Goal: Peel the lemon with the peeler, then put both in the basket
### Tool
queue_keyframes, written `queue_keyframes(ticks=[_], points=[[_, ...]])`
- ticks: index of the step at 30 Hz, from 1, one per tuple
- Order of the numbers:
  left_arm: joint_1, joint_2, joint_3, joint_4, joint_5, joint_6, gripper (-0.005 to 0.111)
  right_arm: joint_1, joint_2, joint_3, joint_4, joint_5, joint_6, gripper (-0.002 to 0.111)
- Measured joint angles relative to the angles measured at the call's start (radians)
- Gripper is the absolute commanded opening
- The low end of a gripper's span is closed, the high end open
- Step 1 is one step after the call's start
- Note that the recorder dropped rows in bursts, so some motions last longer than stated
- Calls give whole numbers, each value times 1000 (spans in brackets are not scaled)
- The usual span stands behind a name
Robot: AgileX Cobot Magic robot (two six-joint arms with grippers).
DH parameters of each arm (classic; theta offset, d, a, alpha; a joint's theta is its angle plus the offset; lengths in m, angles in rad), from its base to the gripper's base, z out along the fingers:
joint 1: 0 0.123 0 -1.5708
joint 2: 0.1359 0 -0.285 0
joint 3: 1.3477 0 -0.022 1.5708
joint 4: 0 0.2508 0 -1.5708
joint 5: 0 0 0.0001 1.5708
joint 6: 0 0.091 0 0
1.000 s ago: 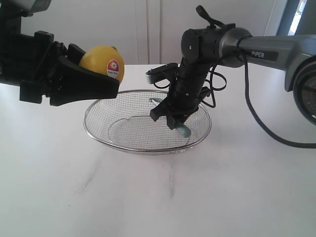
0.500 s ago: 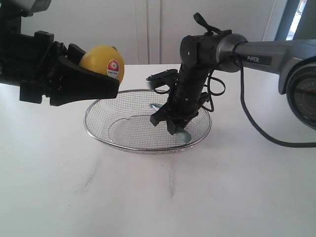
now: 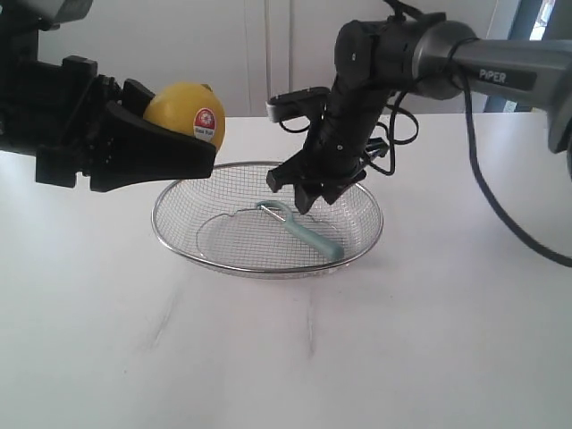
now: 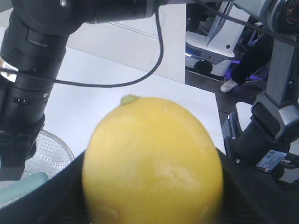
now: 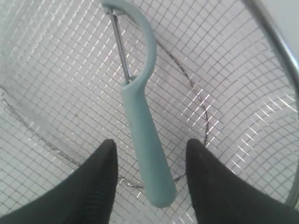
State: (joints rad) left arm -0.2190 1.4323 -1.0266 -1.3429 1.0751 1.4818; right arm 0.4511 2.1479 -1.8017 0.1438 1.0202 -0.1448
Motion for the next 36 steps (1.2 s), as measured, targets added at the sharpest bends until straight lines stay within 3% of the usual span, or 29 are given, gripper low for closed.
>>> queue_keyframes(ticks=[8, 36], points=[[0, 0, 0, 0, 0, 0, 0, 0, -76, -1, 0, 34, 83, 0], [0, 0, 0, 7, -18, 2, 0, 0, -78, -1, 0, 154, 245, 0]])
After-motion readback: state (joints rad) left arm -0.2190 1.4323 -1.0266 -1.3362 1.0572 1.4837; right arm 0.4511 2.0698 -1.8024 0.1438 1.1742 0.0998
